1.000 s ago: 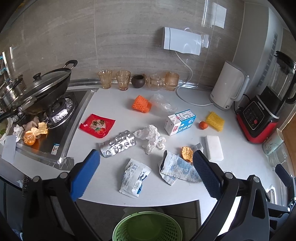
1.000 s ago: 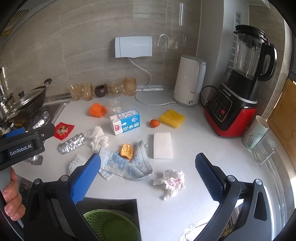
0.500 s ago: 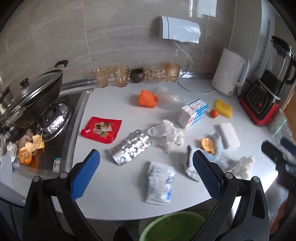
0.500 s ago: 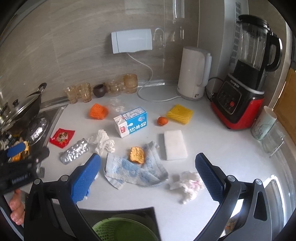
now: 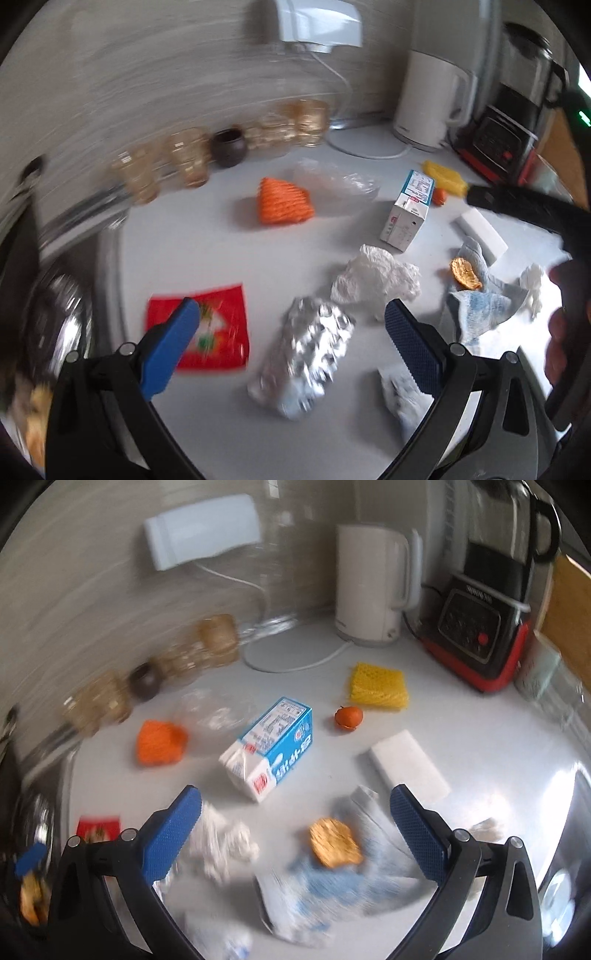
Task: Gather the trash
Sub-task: 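Grasp the orange foam net with the left tool while the right tool grasps the milk carton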
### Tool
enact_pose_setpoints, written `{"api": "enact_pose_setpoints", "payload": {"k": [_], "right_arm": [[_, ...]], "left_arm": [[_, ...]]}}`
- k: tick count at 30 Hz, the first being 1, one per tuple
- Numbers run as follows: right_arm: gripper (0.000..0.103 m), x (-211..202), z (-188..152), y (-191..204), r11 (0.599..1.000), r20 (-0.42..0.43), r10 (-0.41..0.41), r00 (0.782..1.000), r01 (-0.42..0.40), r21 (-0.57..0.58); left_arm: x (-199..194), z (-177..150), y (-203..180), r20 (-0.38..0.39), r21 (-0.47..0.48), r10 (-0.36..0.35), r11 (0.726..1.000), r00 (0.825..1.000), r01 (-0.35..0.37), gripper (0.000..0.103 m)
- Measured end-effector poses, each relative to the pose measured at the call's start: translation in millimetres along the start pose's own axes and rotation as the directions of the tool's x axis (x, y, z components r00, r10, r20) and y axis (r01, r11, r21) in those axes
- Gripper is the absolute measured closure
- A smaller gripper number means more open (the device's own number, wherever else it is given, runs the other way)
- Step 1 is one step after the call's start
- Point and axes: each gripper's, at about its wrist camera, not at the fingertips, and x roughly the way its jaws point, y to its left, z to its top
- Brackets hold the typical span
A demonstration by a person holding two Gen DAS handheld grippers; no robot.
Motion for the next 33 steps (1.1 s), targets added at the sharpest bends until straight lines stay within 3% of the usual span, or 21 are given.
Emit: {"api": "enact_pose_setpoints", "payload": {"k": [6, 13, 18, 20, 25, 27, 28, 29, 33], "right_arm": [[0.007, 51, 16, 30, 0.995, -0.076, -0.068, 0.995, 0.074, 0.073], [0.022, 94, 20, 44, 0.983, -0.166, -0.137, 0.977, 0.155, 0.1], [0.058, 112, 21, 39, 0.978, -0.207, -0.13, 0.97, 0.16, 0.135], [0.061, 112, 21, 36, 0.976, -0.204, -0.133, 0.97, 0.163, 0.142], [0.062, 102, 21, 33, 0.978, -0.178, -0.112, 0.978, 0.14, 0.156], [0.062, 93, 19, 31, 0.977, -0.167, -0.111, 0.98, 0.139, 0.164], [0.062, 86, 17, 31, 0.978, -0.165, -0.099, 0.981, 0.127, 0.167], [0.062, 80, 16, 30, 0.979, -0.162, -0.094, 0.982, 0.121, 0.165], [0.062, 52, 13, 25, 0.981, -0.119, -0.07, 0.99, 0.09, 0.174]], "left_arm": [[45, 29, 26, -0.007, 0.006, -0.087, 0.996, 0.996, 0.087, 0.007], [97, 60, 49, -0.049, -0.012, -0.104, 0.995, 0.993, 0.103, 0.007], [125, 80, 49, -0.071, -0.025, -0.129, 0.992, 0.989, 0.127, 0.007], [138, 87, 46, -0.079, -0.024, -0.132, 0.991, 0.988, 0.131, 0.009], [168, 99, 41, -0.113, -0.028, -0.131, 0.991, 0.985, 0.129, 0.031], [181, 99, 43, -0.142, -0.051, -0.136, 0.99, 0.981, 0.13, 0.049], [187, 99, 46, -0.157, -0.068, -0.158, 0.987, 0.975, 0.149, 0.051], [188, 99, 48, -0.153, -0.093, -0.188, 0.98, 0.97, 0.175, 0.055], [182, 100, 51, -0.134, -0.106, -0.197, 0.977, 0.971, 0.184, 0.075]]}}
